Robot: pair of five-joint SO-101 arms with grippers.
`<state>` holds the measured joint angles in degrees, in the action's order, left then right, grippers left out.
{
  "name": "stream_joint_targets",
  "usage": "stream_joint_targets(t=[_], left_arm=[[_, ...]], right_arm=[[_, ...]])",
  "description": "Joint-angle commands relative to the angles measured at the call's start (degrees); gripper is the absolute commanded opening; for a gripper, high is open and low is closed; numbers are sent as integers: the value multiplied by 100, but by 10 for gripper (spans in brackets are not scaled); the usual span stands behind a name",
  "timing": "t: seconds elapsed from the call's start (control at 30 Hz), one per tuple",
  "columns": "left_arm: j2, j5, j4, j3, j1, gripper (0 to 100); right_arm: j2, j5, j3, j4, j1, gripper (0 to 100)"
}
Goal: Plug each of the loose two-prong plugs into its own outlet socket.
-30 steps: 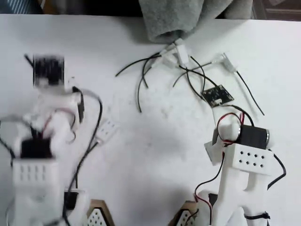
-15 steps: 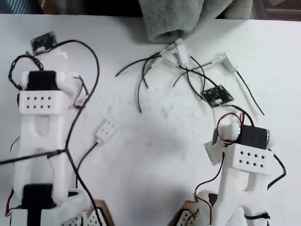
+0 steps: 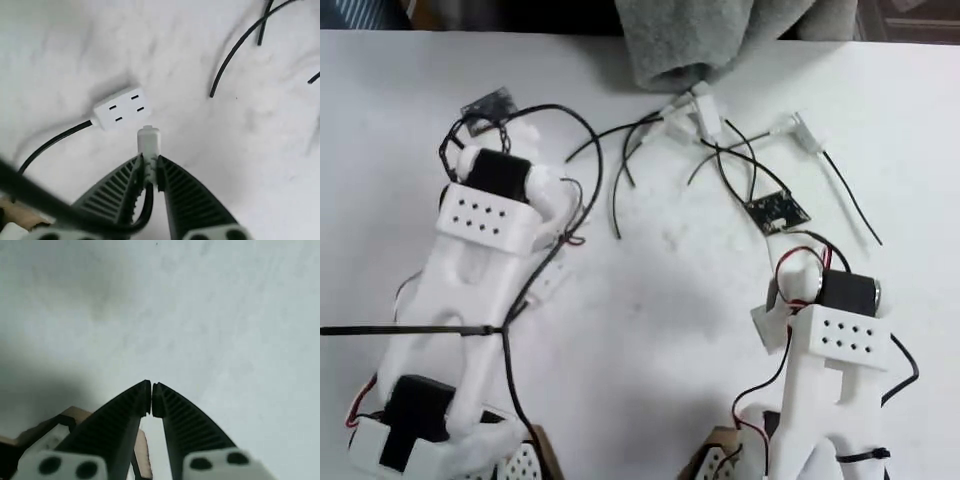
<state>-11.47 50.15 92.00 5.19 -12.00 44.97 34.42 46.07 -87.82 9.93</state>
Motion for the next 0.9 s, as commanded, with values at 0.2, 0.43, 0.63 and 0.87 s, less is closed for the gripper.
stream_joint_targets(t=[0.2,0.43,0.63,0.87], left_arm=[[-13,1363,-237,211,418,25],[-22,1996,-1415,1521,602,25],[-22,1987,-2303,2092,567,24],[-13,1987,-2418,2154,558,24]], right_arm=[[101,-9,-26,66,48,19],[101,-9,-26,66,48,19],[101,-9,-26,57,48,19],[101,-9,-26,57,48,19]])
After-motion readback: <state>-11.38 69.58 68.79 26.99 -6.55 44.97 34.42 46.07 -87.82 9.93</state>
